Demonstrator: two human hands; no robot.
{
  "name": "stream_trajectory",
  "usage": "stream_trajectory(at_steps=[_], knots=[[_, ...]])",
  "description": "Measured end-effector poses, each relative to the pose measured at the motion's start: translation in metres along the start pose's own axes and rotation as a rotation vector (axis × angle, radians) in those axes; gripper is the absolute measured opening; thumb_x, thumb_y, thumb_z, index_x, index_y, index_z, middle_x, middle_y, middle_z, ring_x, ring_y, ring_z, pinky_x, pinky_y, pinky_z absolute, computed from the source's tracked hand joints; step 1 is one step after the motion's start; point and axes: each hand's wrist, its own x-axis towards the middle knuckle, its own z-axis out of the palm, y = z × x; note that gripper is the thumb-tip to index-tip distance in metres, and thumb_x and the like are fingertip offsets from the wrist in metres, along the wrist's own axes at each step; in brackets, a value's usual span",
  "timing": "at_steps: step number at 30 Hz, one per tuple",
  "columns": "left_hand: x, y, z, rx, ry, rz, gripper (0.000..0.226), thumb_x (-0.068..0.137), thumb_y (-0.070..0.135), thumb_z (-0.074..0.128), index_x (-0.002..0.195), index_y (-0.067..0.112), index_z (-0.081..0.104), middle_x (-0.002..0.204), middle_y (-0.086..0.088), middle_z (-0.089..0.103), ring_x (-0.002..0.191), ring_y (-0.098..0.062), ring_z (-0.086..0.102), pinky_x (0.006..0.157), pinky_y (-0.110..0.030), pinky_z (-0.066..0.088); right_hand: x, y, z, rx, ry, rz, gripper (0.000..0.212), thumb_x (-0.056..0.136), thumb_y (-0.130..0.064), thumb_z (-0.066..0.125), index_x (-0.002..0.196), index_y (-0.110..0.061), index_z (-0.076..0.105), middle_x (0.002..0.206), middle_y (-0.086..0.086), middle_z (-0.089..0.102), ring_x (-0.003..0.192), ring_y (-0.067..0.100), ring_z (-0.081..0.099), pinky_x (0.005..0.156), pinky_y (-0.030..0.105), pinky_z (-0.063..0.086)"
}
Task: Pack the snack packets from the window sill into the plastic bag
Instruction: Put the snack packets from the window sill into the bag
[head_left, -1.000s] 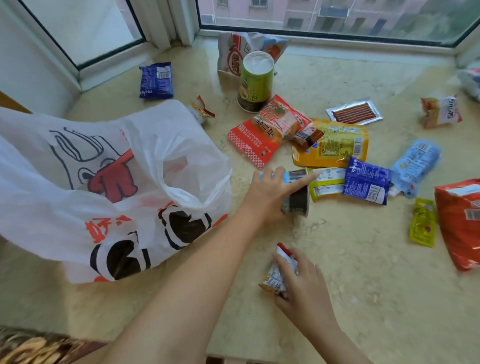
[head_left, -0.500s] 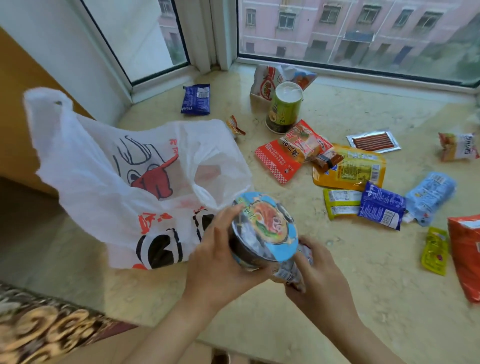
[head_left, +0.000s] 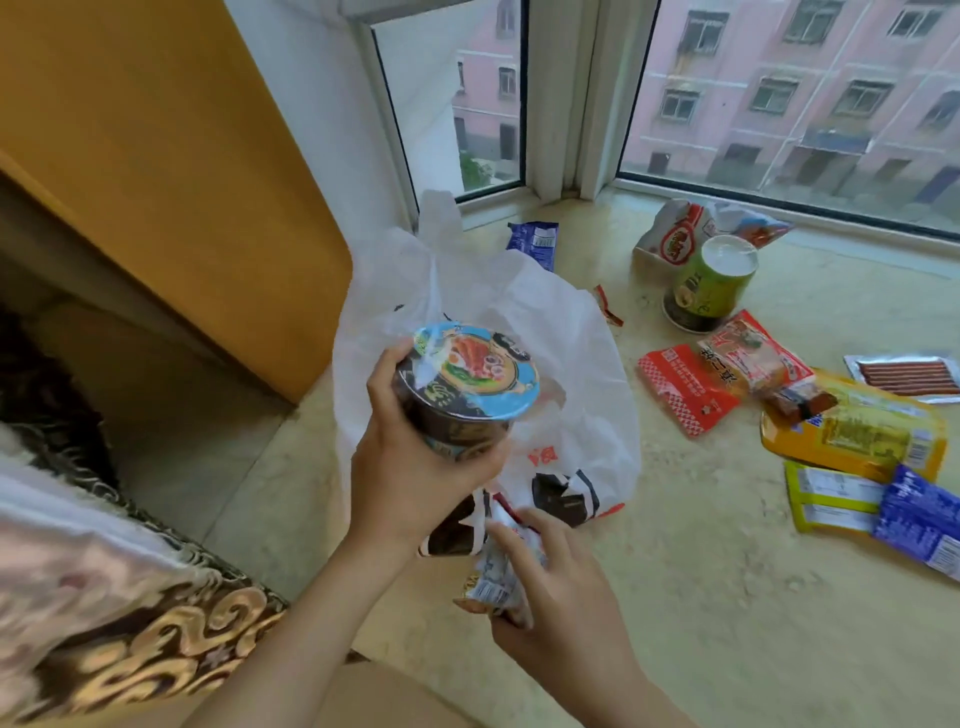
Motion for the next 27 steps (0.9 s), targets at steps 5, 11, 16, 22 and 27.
stream_trajectory(at_steps=[5, 11, 16, 22, 27], knots=[[0.040, -0.004, -0.001, -0.109, 0.049, -0.005, 0.103, 0.056, 0.045, 0.086, 0.136, 0.036, 0.022, 0.125, 0.043, 0.041, 0.115, 0.004, 0.054, 0.083, -0.038, 0.056, 0.044, -0.026, 0.014, 0.030, -0.059, 0.001, 0.074, 0.058, -0.036, 0.066, 0.128, -0.028, 0.045, 0.123, 0.002, 0.048, 0.106, 0.024, 0.055, 0.075, 0.029, 0.049], [0.074, -0.011, 0.006, -0.158, 0.050, 0.008, 0.103, 0.057, 0.045, 0.085, 0.137, 0.035, 0.021, 0.125, 0.038, 0.042, 0.114, 0.007, 0.054, 0.084, -0.028, 0.054, 0.109, -0.012, 0.012, -0.070, -0.040, 0.131, 0.082, 0.065, -0.063, 0.047, 0.136, -0.023, 0.038, 0.140, 0.006, 0.038, 0.116, 0.029, 0.047, 0.084, 0.039, 0.042], [0.088, -0.025, 0.014, -0.218, 0.078, -0.031, 0.104, 0.060, 0.039, 0.088, 0.139, 0.029, 0.021, 0.126, 0.021, 0.046, 0.114, 0.003, 0.053, 0.084, -0.021, 0.052, 0.130, 0.026, -0.003, -0.255, -0.120, 0.285, 0.098, 0.069, -0.054, 0.064, 0.149, -0.024, 0.016, 0.151, 0.002, 0.024, 0.129, 0.026, 0.034, 0.093, 0.042, 0.032], [0.097, -0.047, 0.025, -0.172, 0.051, -0.118, 0.106, 0.056, 0.050, 0.084, 0.137, 0.038, 0.016, 0.133, 0.016, 0.046, 0.116, -0.006, 0.054, 0.086, -0.038, 0.055, 0.144, 0.053, -0.009, -0.432, -0.100, 0.393, 0.106, 0.066, -0.049, 0.066, 0.150, -0.024, 0.006, 0.156, 0.012, 0.012, 0.128, 0.031, 0.036, 0.092, 0.046, 0.035], [0.109, -0.056, 0.041, -0.076, 0.003, -0.152, 0.106, 0.061, 0.044, 0.086, 0.139, 0.040, 0.013, 0.141, 0.012, 0.043, 0.119, -0.013, 0.053, 0.084, -0.041, 0.055, 0.144, 0.072, -0.023, -0.489, -0.028, 0.584, 0.105, 0.069, -0.049, 0.067, 0.150, -0.020, 0.007, 0.158, 0.018, 0.002, 0.132, 0.036, 0.035, 0.096, 0.050, 0.035]])
